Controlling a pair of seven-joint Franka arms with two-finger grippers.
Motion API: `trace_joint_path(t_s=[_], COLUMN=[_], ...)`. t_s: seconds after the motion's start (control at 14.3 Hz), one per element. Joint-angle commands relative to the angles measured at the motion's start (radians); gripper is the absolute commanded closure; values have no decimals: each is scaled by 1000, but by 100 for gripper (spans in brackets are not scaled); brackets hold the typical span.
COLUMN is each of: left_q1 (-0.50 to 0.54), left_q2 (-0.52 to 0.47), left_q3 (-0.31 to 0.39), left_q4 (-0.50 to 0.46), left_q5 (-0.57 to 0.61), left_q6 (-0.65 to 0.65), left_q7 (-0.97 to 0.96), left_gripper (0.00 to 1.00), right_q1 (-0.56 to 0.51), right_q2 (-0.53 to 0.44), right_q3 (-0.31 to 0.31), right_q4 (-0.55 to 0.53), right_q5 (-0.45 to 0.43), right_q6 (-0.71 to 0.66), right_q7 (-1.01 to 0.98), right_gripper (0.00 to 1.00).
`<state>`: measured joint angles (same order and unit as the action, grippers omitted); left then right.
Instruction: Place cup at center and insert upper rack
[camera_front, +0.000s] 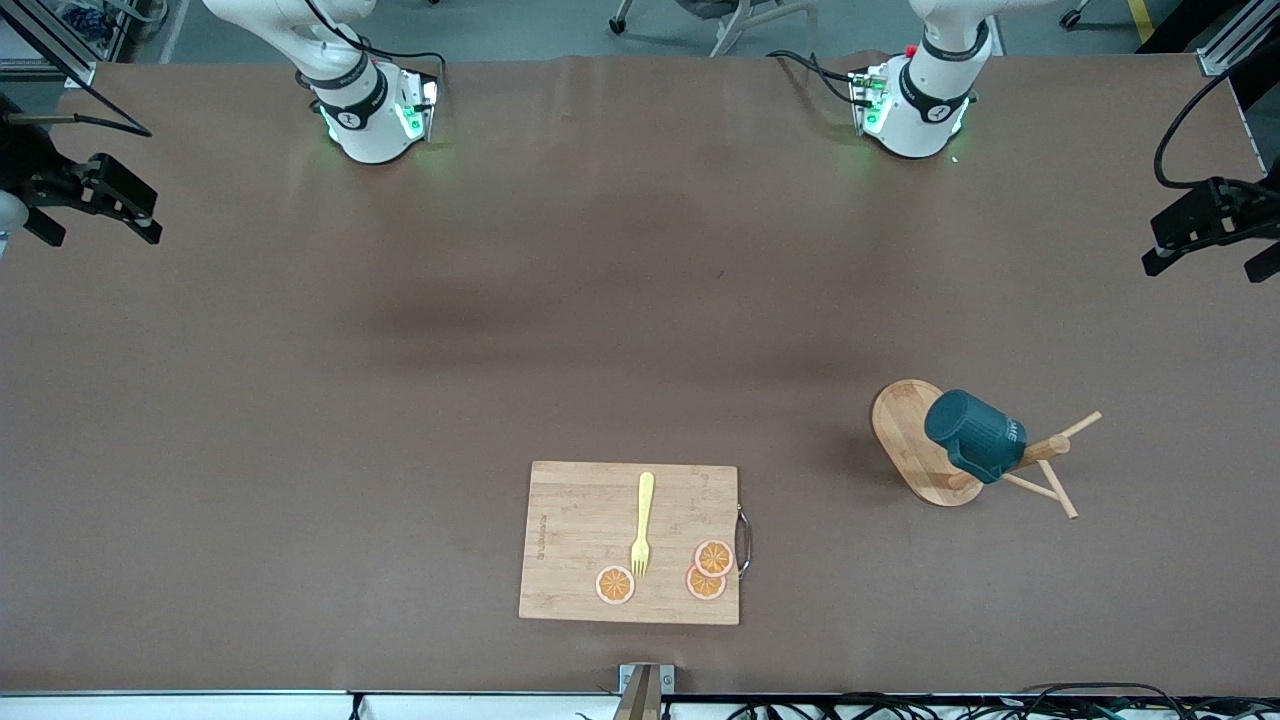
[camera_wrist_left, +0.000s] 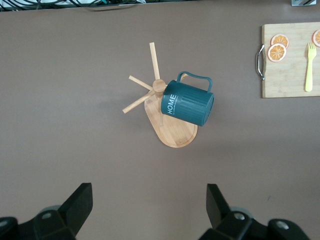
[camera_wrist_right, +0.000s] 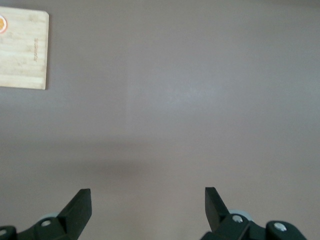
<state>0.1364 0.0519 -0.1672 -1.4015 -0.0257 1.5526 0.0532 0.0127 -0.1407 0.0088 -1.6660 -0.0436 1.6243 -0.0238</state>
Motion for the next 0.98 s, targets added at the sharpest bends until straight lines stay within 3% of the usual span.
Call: trace_joint_path(t_s=[0.0,0.35,0.91], left_q1=[-6,-9,0], left_q2=[8,8,-32], left_q3=[-8,-9,-9], left_q4=[27,25,-59], left_q5=[18,20,9], left_q6=[-29,-25,-13], left_q7=[5,0,-12], left_gripper=[0,0,0], right_q1=[7,4,6], right_q2=[3,3,0], right_q3=[-6,-10,-10], right_q4=[3,2,-40], right_q5=[-19,-7,-7], right_q6=[43,42,51], right_q7=[12,18,16], right_gripper=[0,0,0])
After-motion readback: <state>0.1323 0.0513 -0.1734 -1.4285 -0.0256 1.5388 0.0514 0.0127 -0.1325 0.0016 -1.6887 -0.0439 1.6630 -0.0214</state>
